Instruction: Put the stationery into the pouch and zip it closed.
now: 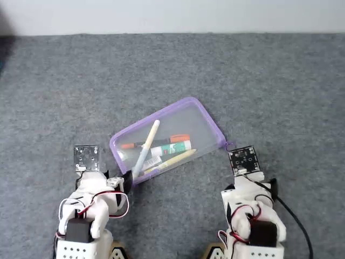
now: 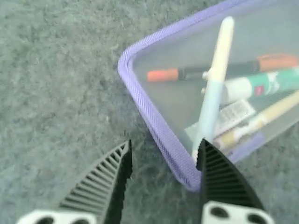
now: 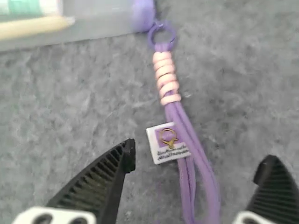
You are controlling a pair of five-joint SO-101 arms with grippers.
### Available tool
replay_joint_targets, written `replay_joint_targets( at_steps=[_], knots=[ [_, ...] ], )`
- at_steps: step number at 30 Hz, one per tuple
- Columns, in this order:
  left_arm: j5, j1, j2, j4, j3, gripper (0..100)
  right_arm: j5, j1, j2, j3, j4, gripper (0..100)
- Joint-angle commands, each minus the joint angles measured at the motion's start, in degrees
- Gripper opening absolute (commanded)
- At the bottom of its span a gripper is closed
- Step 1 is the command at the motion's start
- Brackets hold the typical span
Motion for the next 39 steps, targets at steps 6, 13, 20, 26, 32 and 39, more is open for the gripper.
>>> replay_joint_targets(
  at_steps=[6, 13, 20, 26, 32, 39],
  knots=[
    [0.5, 0.5, -0.4, -0.3, -0.5, 22, 0.6, -2.1, -0.3, 8.6, -12.6, 26.6],
    [0.7, 0.5, -0.6, 3.8, -0.5, 22, 0.9, -3.9, -0.3, 8.6, -11.5, 16.1],
    [1.0, 0.0, -0.6, 3.9, -0.5, 22, 0.6, -3.6, -0.3, 8.6, -6.9, 0.4],
    [1.0, -0.5, -0.6, 3.9, -0.5, 22, -0.6, -3.0, -0.3, 8.6, -5.1, 2.9],
    [9.7, -8.0, -0.6, 4.0, -0.5, 22, -0.4, -2.0, -0.3, 8.6, -3.8, 2.9],
    [13.2, -10.7, -0.6, 4.1, -0.5, 22, -0.4, -2.0, -0.3, 8.6, -3.8, 2.9]
  ],
)
